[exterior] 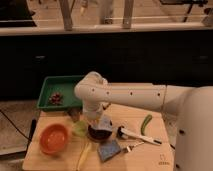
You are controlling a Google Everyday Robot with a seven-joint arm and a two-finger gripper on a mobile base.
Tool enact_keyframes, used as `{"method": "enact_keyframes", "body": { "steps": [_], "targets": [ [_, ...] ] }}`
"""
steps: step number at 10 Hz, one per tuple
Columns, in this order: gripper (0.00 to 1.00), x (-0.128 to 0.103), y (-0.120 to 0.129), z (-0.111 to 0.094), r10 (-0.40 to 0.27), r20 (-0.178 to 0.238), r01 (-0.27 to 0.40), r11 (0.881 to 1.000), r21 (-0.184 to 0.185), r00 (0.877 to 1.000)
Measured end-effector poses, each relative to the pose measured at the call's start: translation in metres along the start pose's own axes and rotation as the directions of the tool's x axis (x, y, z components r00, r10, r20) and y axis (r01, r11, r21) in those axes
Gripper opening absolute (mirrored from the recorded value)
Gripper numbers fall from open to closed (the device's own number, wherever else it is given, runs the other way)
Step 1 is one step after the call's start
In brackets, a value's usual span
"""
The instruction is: Place towel in purple bowl
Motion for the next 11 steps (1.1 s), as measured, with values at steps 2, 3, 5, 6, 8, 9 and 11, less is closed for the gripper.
{"method": "enact_keyframes", "body": {
  "steps": [2,3,5,6,8,9,11],
  "targets": [
    [0.53,0.0001,0.0028,0.0010,0.005,0.002,-0.005,1.000,-0.001,1.000],
    [0.61,0.0003,0.0043,0.0011,0.008,0.002,-0.008,1.000,-0.001,1.000],
    [0.78,0.0004,0.0047,0.0011,0.009,0.002,-0.009,1.000,-0.001,1.000],
    [0.80,0.0005,0.0051,0.0012,0.010,0.001,-0.010,1.000,0.000,1.000],
    [0.80,0.0008,0.0064,0.0006,0.012,0.000,-0.012,1.000,0.000,1.000],
    [0.80,0.0012,0.0069,-0.0001,0.012,-0.001,-0.011,1.000,0.001,1.000],
    [0.80,0.0021,0.0069,-0.0012,0.011,-0.001,-0.011,1.000,0.003,1.000]
  ]
}}
